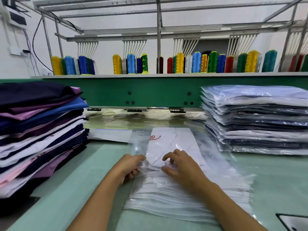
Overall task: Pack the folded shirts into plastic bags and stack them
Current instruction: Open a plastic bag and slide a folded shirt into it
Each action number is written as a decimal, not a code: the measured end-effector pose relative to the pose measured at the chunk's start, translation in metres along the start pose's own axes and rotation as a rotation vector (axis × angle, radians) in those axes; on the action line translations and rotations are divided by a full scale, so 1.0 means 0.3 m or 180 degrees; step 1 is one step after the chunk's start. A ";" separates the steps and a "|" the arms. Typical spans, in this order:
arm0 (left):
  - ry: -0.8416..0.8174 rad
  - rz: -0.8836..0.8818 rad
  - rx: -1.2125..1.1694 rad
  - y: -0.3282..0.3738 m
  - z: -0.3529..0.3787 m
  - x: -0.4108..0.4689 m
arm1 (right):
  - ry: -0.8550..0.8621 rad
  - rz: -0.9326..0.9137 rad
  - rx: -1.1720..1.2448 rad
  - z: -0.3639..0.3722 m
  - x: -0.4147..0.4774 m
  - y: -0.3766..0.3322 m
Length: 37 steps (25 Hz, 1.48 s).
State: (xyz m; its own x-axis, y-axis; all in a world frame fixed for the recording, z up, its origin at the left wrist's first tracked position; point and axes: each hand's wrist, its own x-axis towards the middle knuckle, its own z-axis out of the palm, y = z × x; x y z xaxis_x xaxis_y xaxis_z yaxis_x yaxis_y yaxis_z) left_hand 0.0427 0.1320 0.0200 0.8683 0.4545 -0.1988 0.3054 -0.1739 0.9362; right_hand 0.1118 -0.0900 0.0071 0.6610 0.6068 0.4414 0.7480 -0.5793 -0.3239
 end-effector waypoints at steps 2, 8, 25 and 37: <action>-0.0241 -0.0035 -0.0203 0.007 0.002 -0.009 | -0.0148 -0.0118 -0.0259 0.015 -0.004 -0.005; -0.0619 0.0117 -0.0927 0.024 0.006 -0.017 | -0.0235 -0.0067 -0.0260 0.021 -0.002 -0.029; -0.0970 0.0768 -0.1064 0.048 0.088 -0.061 | 0.1012 -0.0391 0.0392 0.029 -0.006 -0.147; -0.1018 0.0643 -0.1685 0.049 0.103 -0.058 | 0.1447 -0.0358 0.0312 0.027 -0.002 -0.153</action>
State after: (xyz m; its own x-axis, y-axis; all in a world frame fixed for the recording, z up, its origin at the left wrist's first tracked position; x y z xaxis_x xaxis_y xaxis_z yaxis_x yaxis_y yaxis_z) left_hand 0.0443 0.0946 0.0283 0.9869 0.1612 -0.0038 -0.0392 0.2625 0.9641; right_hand 0.0777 -0.0592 0.0148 0.4991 0.3507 0.7924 0.8300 -0.4563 -0.3208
